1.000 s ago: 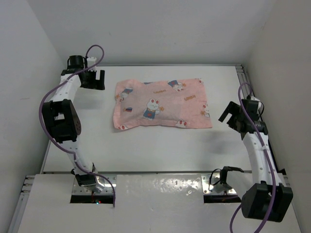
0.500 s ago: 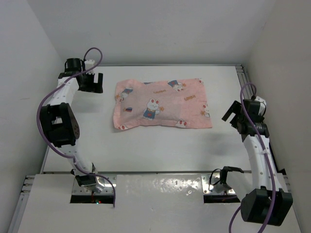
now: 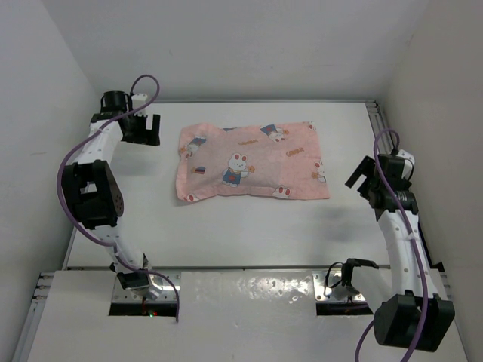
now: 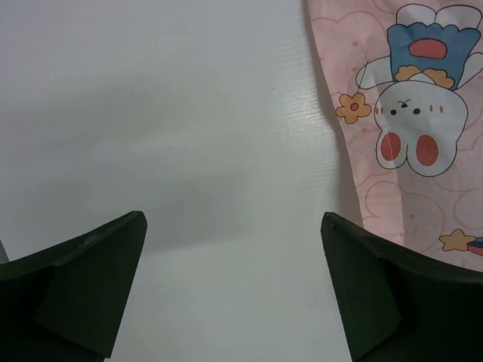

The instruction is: Put the pillow into the pillowcase

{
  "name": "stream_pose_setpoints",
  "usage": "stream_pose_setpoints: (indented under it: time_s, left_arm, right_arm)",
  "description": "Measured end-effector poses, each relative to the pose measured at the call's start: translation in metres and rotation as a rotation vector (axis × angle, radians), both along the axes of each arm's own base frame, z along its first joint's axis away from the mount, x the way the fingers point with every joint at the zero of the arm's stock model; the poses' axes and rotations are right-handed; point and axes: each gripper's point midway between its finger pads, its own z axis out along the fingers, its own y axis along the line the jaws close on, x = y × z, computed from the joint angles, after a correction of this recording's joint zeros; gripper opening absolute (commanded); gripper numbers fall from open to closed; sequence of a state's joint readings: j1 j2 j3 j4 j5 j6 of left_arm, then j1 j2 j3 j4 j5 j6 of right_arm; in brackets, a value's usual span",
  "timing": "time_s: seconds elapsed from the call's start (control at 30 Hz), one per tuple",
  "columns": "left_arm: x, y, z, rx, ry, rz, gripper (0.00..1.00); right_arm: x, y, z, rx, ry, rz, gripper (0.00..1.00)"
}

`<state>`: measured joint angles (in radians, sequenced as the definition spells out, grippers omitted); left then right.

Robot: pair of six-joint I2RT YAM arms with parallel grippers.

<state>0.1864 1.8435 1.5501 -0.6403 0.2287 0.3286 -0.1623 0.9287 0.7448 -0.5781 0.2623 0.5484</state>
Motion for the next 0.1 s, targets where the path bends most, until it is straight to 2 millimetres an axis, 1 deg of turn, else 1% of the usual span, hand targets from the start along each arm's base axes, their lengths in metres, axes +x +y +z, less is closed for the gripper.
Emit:
stream_pose_setpoints:
  time_s: [0.1]
  left_arm:
    - [-0.0001, 0.0, -0.0001, 0.0, 0.0, 0.0, 1.0]
  right_arm:
    - [0.0, 0.0, 0.0019, -0.001, -0.008, 0.0, 0.99]
